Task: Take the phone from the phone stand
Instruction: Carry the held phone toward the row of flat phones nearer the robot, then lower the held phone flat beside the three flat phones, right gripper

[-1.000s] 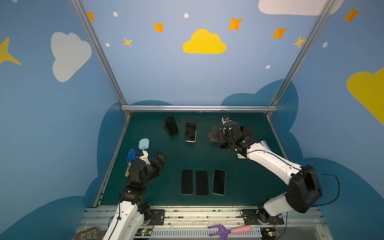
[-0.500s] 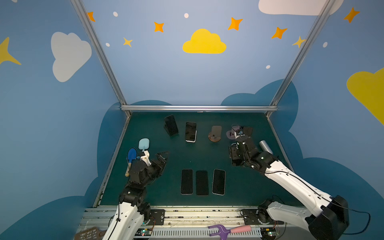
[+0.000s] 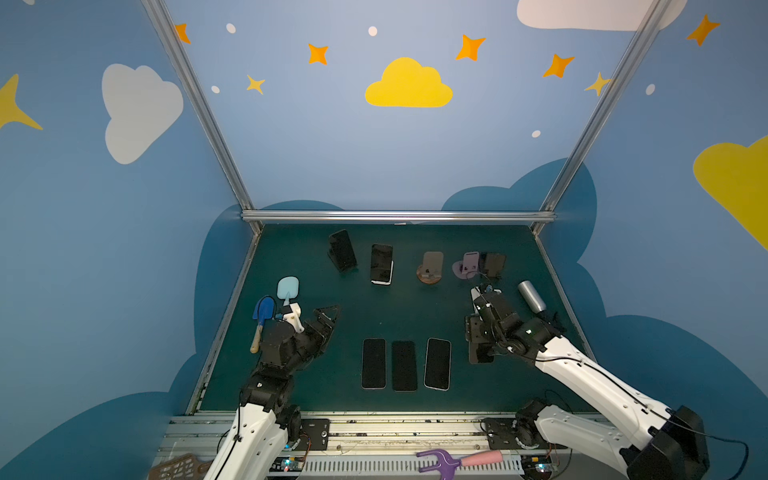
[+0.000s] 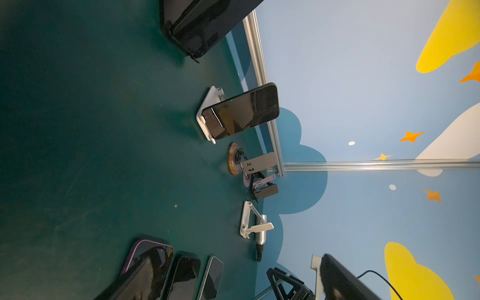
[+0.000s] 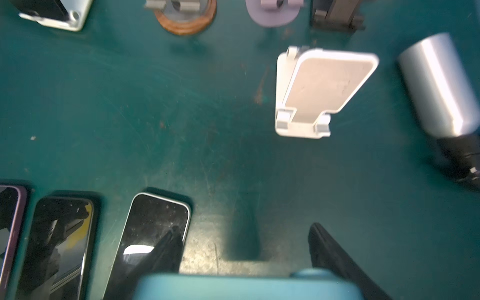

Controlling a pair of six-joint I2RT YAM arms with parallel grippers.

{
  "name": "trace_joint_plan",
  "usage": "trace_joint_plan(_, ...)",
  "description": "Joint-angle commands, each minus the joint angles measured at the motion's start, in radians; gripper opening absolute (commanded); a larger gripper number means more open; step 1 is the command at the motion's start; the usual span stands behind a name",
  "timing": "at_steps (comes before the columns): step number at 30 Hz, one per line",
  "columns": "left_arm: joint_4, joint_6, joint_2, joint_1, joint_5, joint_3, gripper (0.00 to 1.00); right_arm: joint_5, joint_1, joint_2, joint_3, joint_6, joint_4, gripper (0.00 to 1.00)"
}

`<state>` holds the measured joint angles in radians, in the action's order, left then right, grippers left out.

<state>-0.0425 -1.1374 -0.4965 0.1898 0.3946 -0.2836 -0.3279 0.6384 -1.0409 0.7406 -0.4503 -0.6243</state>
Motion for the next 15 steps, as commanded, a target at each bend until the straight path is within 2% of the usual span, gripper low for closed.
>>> trace_joint_plan(1, 0.006, 0.025, -0.003, 0.002, 0.002, -0.001, 1.0, 0.055, 0.004, -0.006, -0.023, -0.067, 0.006, 0.61)
trace_joint_plan(8, 0.02, 0.013, -0.008, 0.004, 0.003, 0.001, 1.0, 0.124, 0.003, -0.044, -0.063, -0.142, -0.01, 0.61)
trace_joint_plan(15, 0.016, -0.008, 0.0, 0.009, -0.001, 0.008, 1.0, 0.142, 0.001, -0.147, -0.037, -0.197, -0.057, 0.61)
